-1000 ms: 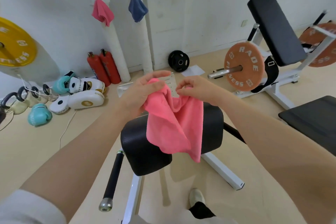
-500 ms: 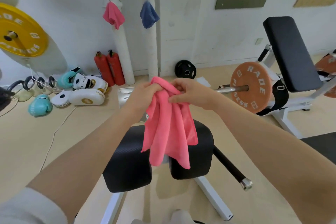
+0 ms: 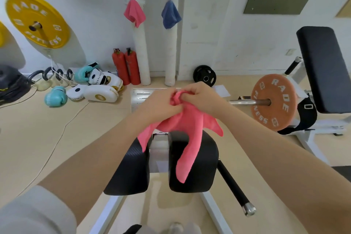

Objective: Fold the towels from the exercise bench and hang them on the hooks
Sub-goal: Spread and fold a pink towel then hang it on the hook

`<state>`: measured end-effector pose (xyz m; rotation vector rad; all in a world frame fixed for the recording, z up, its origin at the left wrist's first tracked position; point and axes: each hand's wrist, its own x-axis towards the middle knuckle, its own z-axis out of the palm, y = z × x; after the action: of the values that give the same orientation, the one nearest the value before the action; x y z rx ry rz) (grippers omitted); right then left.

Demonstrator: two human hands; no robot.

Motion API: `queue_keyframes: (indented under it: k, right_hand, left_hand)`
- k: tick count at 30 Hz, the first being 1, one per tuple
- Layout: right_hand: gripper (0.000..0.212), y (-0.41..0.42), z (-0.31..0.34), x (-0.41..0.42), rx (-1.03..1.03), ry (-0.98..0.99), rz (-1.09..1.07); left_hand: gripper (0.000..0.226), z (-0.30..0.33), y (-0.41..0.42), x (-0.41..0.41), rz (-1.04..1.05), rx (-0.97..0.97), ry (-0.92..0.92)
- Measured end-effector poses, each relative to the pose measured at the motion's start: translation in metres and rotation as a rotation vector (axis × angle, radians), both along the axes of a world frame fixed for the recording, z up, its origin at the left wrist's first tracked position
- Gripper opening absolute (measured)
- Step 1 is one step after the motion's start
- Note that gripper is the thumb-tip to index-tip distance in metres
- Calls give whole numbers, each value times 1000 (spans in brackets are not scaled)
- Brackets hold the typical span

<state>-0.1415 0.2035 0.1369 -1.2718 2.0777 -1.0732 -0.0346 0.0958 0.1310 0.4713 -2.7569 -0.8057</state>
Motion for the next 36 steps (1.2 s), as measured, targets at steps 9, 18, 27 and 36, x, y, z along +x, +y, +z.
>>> queue_keyframes:
  k: [9, 18, 27, 36]
  right_hand:
    - [25, 25, -10, -26, 89, 38, -119]
    - [14, 22, 2, -28, -41, 120, -307]
    - [24, -25, 34, 23, -285, -571, -63]
    - [28, -53, 24, 68, -236, -687, 152]
  left_hand:
    - [26, 0, -6, -9, 406, 597, 314]
    - [16, 1, -45, 0, 709, 947, 173]
    - [31, 15, -42, 43, 397, 997, 266]
    - [22, 18, -59, 85, 305, 1104, 475]
